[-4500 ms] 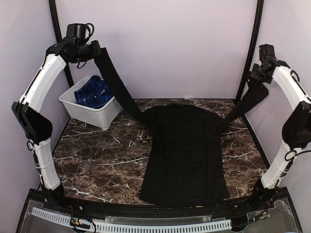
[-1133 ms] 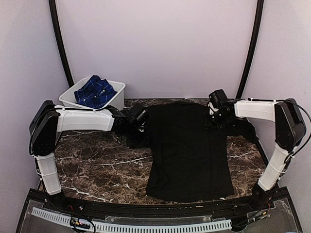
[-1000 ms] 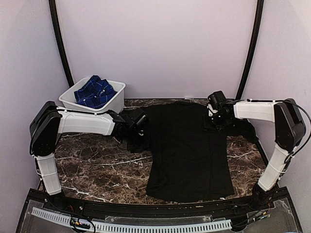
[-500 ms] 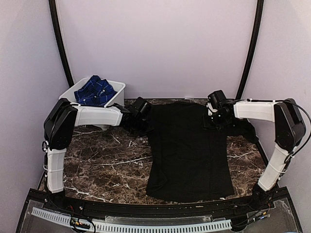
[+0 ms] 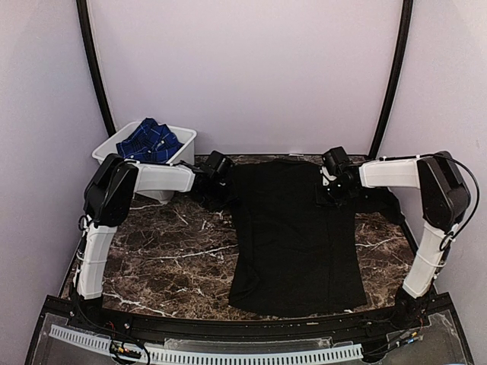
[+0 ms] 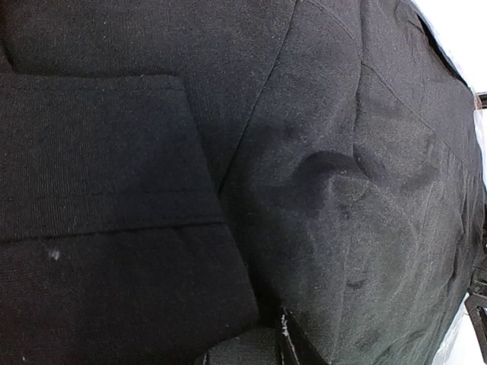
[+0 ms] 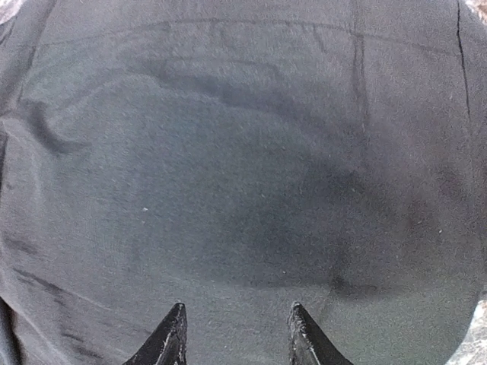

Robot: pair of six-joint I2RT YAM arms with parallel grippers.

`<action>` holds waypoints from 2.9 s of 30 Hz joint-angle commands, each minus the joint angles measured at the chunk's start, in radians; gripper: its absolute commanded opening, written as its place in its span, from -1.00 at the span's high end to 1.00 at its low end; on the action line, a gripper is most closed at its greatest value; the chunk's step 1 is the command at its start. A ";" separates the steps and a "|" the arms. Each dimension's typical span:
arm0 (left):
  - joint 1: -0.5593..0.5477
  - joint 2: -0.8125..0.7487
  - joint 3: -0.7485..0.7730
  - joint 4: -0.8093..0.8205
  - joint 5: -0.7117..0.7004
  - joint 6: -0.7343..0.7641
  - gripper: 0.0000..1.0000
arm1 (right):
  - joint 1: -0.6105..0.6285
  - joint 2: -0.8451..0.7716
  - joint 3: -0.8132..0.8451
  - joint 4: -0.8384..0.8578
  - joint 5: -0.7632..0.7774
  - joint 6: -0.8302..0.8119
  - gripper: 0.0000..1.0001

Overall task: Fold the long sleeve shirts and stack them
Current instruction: Move the flattened shirt to the center of the board, then pick up the sleeve from the center of the board.

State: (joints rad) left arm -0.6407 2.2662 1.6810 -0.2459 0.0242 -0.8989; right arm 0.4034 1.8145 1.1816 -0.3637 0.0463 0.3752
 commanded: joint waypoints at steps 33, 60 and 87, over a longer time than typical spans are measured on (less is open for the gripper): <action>-0.010 -0.142 0.239 -0.413 -0.133 0.456 -0.10 | -0.117 -0.122 -0.047 -0.005 0.078 0.039 0.05; -0.112 -0.326 0.023 -0.340 0.025 0.479 -0.11 | -0.257 -0.082 0.017 -0.101 0.188 -0.118 -0.72; -0.109 -0.339 0.001 -0.324 0.041 0.471 -0.11 | -0.280 -0.197 0.222 -0.132 0.635 0.024 1.00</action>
State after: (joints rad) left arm -0.7502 1.9873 1.6989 -0.5728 0.0536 -0.4324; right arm 0.1249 1.7218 1.3201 -0.5591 0.5964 0.4198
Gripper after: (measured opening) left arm 0.555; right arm 0.007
